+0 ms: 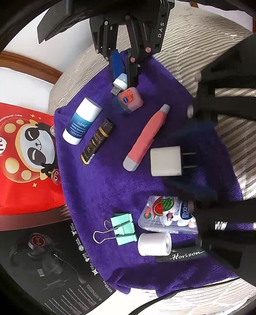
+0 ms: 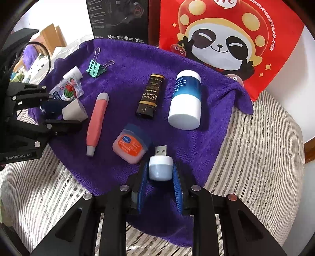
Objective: Organize rigid objects
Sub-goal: 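Carry the plug onto the towel with the left tool while the right tool carries the USB light, then open both tools to release the plug and USB light, then withdraw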
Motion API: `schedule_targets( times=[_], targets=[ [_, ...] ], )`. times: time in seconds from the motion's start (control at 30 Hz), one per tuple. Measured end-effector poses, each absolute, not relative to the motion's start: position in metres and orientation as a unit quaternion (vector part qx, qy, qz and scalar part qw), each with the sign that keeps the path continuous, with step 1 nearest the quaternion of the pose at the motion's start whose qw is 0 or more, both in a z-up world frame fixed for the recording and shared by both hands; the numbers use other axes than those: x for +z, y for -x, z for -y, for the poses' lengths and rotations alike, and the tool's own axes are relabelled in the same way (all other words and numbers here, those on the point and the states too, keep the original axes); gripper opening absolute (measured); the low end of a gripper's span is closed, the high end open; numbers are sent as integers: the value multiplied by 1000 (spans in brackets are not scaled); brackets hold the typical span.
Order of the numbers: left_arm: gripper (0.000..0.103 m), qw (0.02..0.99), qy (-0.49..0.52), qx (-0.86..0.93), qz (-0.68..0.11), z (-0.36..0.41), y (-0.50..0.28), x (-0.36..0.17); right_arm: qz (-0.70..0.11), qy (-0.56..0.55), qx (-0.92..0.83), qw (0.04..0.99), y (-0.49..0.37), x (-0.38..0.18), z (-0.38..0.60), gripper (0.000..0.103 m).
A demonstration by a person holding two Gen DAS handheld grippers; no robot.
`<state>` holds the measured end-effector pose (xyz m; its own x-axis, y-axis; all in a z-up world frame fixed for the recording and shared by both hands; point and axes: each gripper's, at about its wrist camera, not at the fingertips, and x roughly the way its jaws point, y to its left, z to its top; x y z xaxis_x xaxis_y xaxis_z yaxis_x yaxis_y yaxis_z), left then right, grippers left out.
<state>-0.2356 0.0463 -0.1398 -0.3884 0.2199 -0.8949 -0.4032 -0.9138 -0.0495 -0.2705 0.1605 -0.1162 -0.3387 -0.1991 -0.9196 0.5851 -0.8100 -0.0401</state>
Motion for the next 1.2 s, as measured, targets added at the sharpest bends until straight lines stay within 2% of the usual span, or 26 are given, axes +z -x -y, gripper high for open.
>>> schedule_targets(
  times=[0.17, 0.23, 0.27, 0.4, 0.47, 0.53, 0.6, 0.67, 0.7, 0.77, 0.8, 1.03, 1.2],
  targets=[
    [48, 200, 510, 833, -76, -46, 230, -133, -196, -524, -791, 247, 264, -112, -158, 31],
    [55, 202, 506, 835, -78, -48, 227, -129, -196, -523, -793, 244, 262, -108, -160, 32],
    [60, 204, 504, 836, -79, -49, 225, -127, -195, -522, -795, 239, 260, -104, -162, 38],
    [62, 208, 490, 843, -75, -52, 214, -112, -175, -509, -810, 233, 248, -86, -174, 46],
    [77, 207, 480, 850, -65, -48, 204, -102, -167, -502, -818, 225, 240, -78, -179, 57],
    [88, 202, 469, 858, -55, -46, 193, -91, -149, -494, -829, 215, 232, -69, -183, 67],
    [92, 195, 464, 863, -45, -41, 183, -83, -124, -490, -839, 202, 225, -63, -184, 75],
    [102, 183, 462, 867, -35, -36, 173, -77, -104, -485, -847, 192, 213, -54, -191, 84],
    [103, 174, 461, 870, -31, -32, 166, -74, -92, -482, -852, 184, 204, -49, -192, 86],
    [103, 153, 460, 874, -27, -26, 154, -70, -79, -479, -856, 177, 191, -44, -193, 99],
    [103, 142, 461, 876, -22, -22, 148, -69, -73, -479, -858, 173, 184, -42, -191, 102],
    [103, 84, 472, 877, -15, -3, 103, -73, -47, -477, -864, 152, 131, -38, -175, 103],
    [103, 81, 474, 877, 0, 6, 75, -74, -45, -477, -866, 144, 100, -39, -165, 103]
  ],
)
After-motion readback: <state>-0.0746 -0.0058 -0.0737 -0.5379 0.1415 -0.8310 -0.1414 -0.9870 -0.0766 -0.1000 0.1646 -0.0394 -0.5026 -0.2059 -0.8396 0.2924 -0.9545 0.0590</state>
